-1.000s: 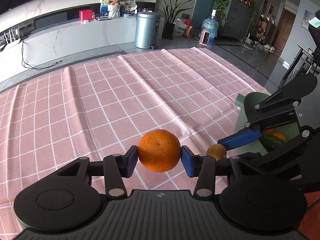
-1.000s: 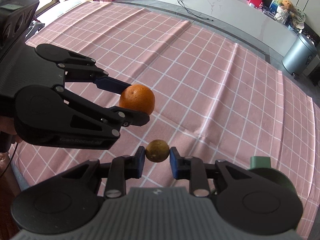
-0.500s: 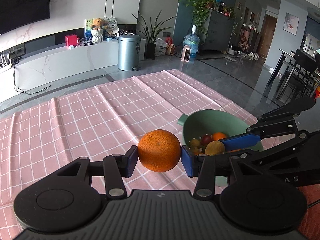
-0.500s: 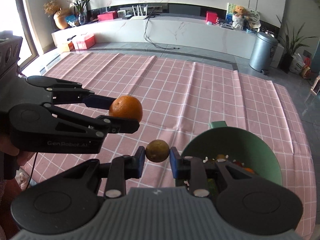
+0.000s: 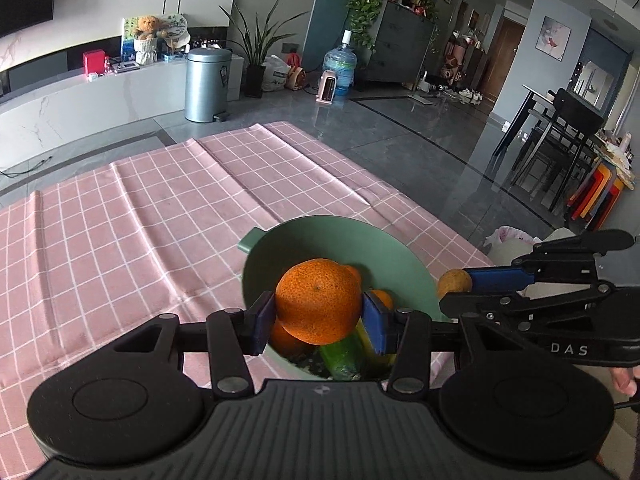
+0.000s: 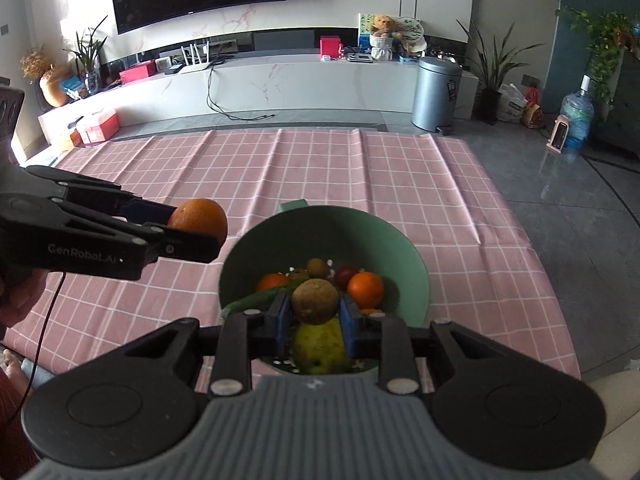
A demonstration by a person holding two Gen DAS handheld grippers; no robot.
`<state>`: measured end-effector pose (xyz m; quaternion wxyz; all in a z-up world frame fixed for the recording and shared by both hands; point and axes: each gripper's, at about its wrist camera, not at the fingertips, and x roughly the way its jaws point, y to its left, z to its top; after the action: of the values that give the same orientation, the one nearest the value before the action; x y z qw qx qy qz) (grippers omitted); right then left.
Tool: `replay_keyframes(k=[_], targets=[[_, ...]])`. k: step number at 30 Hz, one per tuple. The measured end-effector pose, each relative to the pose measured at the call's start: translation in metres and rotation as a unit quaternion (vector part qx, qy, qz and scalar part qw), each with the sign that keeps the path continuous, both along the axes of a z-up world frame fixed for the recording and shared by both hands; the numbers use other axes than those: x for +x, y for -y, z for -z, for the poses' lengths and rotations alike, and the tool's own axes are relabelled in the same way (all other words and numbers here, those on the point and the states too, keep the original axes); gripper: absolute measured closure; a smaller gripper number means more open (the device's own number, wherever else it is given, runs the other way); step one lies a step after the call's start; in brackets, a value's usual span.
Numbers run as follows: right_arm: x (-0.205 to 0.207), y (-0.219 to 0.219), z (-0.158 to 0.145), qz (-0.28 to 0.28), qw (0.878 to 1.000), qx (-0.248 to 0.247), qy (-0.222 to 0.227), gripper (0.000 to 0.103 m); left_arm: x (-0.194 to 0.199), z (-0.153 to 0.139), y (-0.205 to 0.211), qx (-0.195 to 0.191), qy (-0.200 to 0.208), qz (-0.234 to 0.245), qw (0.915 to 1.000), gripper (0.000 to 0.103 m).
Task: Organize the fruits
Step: 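Carry the orange and longan into the green colander and open both grippers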
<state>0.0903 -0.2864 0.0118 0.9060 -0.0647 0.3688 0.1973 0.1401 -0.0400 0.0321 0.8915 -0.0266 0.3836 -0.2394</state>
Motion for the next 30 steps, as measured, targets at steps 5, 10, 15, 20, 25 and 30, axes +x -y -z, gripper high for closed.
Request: replay_keyframes(k=[5,10,15,20,25,30], targets=[[0.018,0.017,0.015,0.019,1.0,0.014,-0.013,0.081,0.023,0.007,0.021,0.005,-0.025,0.011,0.9996,0.05],[0.042,0.021,0.035,0.024,0.999,0.032,-0.033,0.081,0.041,0.023,0.039,0.039,-0.051,0.005,0.9979,0.05],[0.069,0.018,0.055,0.025,0.997,0.053,-0.055,0.081,0.056,0.038,0.046,0.068,-0.071,-0.004,0.9952,0.05],[0.089,0.011,0.071,0.015,0.996,0.057,-0.073,0.081,0.068,0.049,0.046,0.074,-0.091,-0.017,0.993,0.05],[0.099,0.006,0.082,0.008,0.996,0.044,-0.081,0.081,0.076,0.055,0.048,0.076,-0.1,-0.015,0.9919,0.05],[0.102,0.006,0.089,0.009,0.995,0.039,-0.087,0.081,0.08,0.063,0.051,0.079,-0.105,-0.018,0.9912,0.05]])
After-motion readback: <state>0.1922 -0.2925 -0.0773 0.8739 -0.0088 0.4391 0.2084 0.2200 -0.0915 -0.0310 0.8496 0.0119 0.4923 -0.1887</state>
